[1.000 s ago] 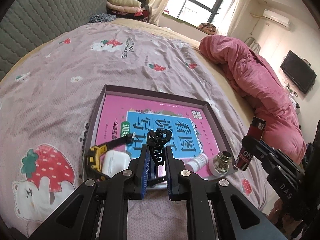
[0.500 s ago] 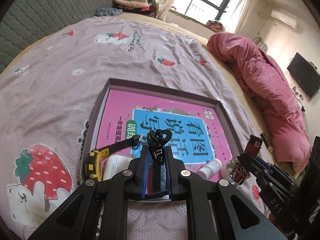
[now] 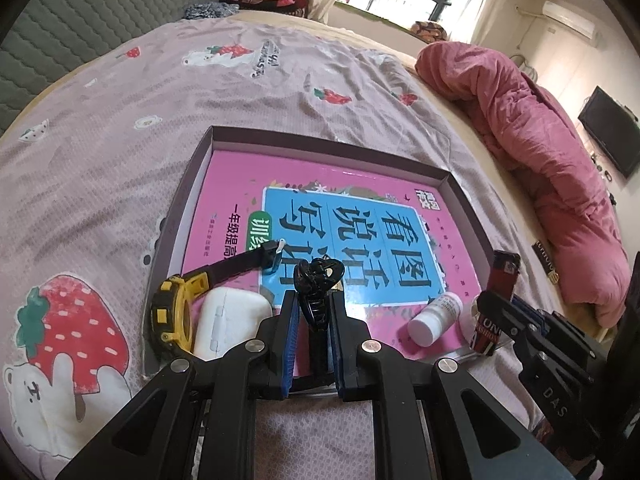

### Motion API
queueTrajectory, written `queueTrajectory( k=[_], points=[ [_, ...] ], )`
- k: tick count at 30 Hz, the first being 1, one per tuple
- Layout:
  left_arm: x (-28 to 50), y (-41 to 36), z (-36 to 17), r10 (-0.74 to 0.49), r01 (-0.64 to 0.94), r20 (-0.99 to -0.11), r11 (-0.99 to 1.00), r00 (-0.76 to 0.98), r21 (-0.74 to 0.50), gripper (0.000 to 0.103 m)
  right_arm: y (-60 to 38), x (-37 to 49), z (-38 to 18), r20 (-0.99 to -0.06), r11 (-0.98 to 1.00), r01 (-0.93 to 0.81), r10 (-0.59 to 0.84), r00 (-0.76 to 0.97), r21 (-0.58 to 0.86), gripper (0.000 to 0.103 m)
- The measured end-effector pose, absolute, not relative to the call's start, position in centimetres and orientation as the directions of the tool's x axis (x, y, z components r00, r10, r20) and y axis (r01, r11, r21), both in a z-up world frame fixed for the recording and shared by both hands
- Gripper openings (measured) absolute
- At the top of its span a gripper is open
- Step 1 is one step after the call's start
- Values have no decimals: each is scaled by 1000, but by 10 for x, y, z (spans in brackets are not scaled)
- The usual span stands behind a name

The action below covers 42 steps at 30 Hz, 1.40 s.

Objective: Organize rigid objects
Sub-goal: 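Release the lighter beside the pill bottle with the right gripper while the left releases the clip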

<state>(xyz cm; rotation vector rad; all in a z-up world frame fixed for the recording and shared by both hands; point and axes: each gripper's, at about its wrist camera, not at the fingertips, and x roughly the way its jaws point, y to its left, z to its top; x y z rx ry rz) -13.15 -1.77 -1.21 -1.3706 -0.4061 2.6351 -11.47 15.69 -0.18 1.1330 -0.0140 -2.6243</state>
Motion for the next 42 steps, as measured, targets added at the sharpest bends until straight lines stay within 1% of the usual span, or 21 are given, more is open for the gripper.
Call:
queueTrajectory(
  k=[15,27,38,42],
  points=[
    [-133,-17,-23,250,4,-794,-953,-555,-303,15,155,-121,-15,-743,-971,222,-211,-635,86,11],
    [-132,-17,-26,248,-3,-799,-956,-549,-295,15,156,-108,-19,-737,-974,219,-192,-648,61,11],
    [-131,-15,-27,232,-11,-802,-963,-550,-271,15,158,-101,-22,-746,-974,217,-196,-636,71,11],
    [-131,-14,-28,211,-14,-807,-970,-551,-244,15,156,-99,-21,-746,-973,221,-199,-636,70,11]
  ],
)
